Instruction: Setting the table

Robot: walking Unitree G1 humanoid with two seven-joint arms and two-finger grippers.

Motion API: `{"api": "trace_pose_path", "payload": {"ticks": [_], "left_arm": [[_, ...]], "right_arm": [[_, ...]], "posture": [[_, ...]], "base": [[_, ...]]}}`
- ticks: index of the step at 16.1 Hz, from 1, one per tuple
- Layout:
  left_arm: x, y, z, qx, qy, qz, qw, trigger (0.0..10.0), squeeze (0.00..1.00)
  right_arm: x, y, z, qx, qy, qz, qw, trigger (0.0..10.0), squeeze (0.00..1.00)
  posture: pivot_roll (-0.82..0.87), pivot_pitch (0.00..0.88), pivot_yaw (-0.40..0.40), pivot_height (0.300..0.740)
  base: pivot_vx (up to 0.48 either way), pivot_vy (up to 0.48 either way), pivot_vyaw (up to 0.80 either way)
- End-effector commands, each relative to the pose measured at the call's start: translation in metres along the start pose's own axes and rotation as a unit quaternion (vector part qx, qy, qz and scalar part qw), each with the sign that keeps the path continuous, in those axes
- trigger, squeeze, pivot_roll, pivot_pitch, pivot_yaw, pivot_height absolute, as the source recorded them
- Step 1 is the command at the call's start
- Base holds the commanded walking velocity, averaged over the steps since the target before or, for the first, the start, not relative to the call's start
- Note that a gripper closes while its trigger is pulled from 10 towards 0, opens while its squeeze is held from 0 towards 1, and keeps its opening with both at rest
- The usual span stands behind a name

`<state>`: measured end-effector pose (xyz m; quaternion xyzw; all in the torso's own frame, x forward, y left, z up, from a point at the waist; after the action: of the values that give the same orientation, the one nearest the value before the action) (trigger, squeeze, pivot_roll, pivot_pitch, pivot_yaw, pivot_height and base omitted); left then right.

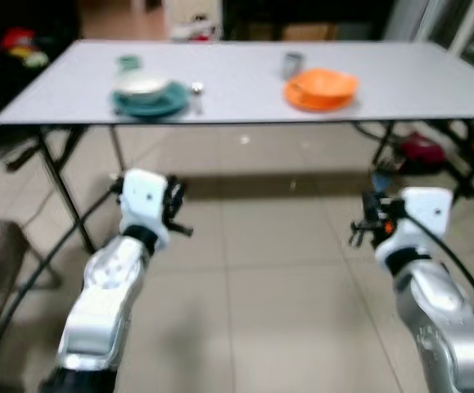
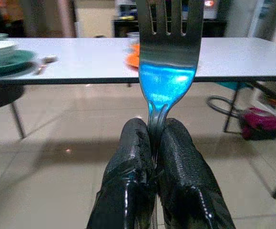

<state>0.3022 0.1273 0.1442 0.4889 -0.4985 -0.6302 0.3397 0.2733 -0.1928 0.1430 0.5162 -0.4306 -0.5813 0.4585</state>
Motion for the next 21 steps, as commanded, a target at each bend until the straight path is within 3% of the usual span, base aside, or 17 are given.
{"api": "trace_pose_path", "payload": {"ticks": [1,5,9,21], "left_arm": [[-0.0035,0.0017,0.0007,0.002,0.003,-0.008,1.0,10.0,0.0],[-0.0015,0.0021,-0.0005,0.004,0.001,-0.007,1.0,10.0,0.0],[-0.001,0.0025,-0.0008,0.005,0.002,-0.008,1.0,10.0,0.0],[-0.0023,0.006,-0.0042,0.011,0.0,-0.015,1.0,10.0,0.0]], "right_arm": [[-0.0035,0.0041,-0.0018,0.005,0.008,-0.008,1.0,10.0,0.0],[-0.0068,0.0038,-0.0035,-0.001,0.02,-0.012,1.0,10.0,0.0],[-0.0071,0.0056,-0.0049,0.002,0.023,-0.016,1.0,10.0,0.0],[-0.0095,0.0082,-0.0081,0.008,0.028,-0.014,0.999,10.0,0.0]], "posture": [[0.03,0.0,0.004,0.74],[0.03,0.0,0.001,0.74],[0.04,0.0,0.001,0.74],[0.04,0.0,0.003,0.74]], "base": [[0.398,0.0,0.0],[0.398,0.0,0.0],[0.397,0.0,-0.7],[0.398,0.0,0.0]]}}
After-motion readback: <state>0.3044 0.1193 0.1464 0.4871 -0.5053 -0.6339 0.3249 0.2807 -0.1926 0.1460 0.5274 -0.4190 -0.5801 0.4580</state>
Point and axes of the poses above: a point about 5 cm out from each wrist's last joint towards the gripper, its own z axis pointing back from the gripper into the wrist, its own y axis along the axis of the wrist's last joint, x = y × z, the point moved 3 cm from there along -z, pointing out of the wrist towards the gripper, and after that the axes turned 11 degrees about -z, right-handed, at the moved point
